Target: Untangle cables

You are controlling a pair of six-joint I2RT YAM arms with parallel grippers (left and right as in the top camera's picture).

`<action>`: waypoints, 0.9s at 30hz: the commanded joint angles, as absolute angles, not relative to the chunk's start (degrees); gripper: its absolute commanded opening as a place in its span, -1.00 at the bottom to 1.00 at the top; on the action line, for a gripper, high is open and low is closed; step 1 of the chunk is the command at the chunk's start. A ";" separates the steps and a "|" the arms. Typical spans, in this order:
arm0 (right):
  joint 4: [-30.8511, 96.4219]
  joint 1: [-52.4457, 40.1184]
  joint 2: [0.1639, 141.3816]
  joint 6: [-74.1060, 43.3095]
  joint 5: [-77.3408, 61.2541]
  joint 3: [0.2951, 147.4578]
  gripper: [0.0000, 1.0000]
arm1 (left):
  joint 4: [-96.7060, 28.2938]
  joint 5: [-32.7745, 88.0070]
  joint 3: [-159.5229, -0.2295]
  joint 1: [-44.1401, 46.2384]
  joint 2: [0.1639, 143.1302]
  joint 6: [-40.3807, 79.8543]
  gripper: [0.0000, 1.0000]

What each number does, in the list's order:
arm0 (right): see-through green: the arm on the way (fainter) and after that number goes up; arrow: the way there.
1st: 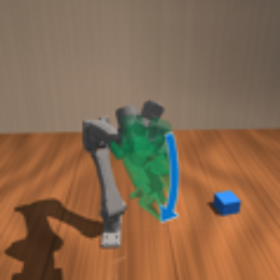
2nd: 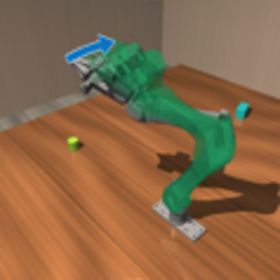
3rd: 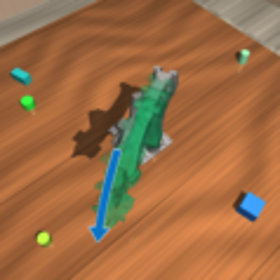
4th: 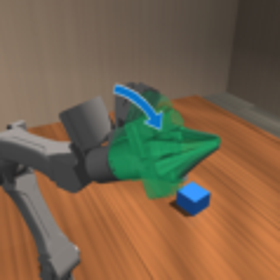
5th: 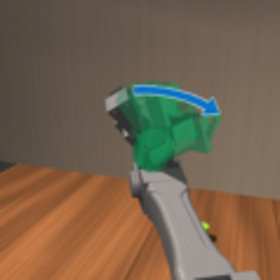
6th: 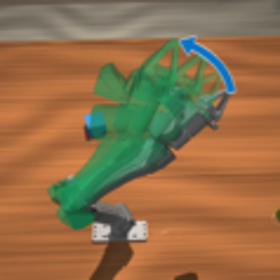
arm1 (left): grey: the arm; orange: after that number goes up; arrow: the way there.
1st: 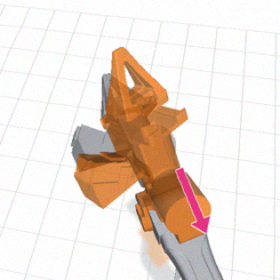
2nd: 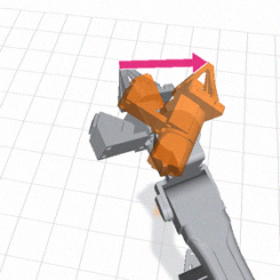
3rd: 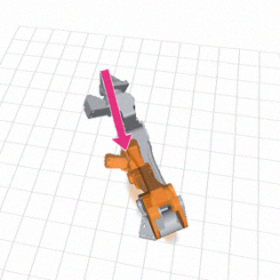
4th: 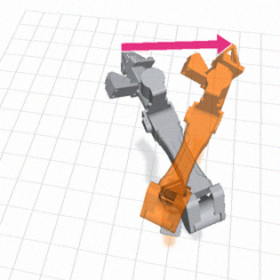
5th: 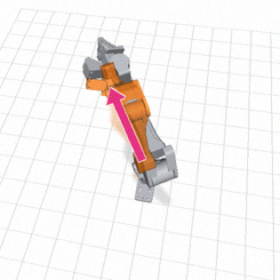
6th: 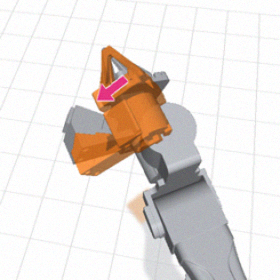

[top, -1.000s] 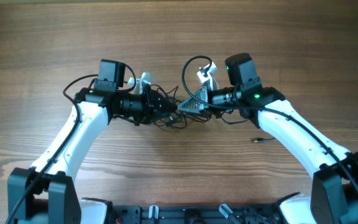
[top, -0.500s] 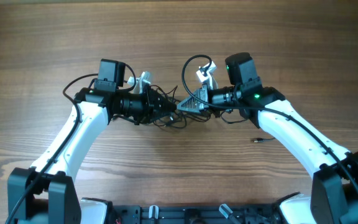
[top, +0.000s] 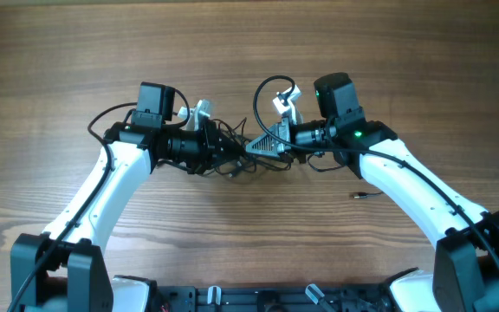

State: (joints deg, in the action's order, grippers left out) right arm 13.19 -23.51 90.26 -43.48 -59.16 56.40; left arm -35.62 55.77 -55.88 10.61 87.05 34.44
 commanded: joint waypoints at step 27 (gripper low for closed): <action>22.65 -23.79 89.78 -42.13 -37.41 56.60 -0.92 | -37.12 55.42 -56.25 6.68 87.00 32.34 -0.92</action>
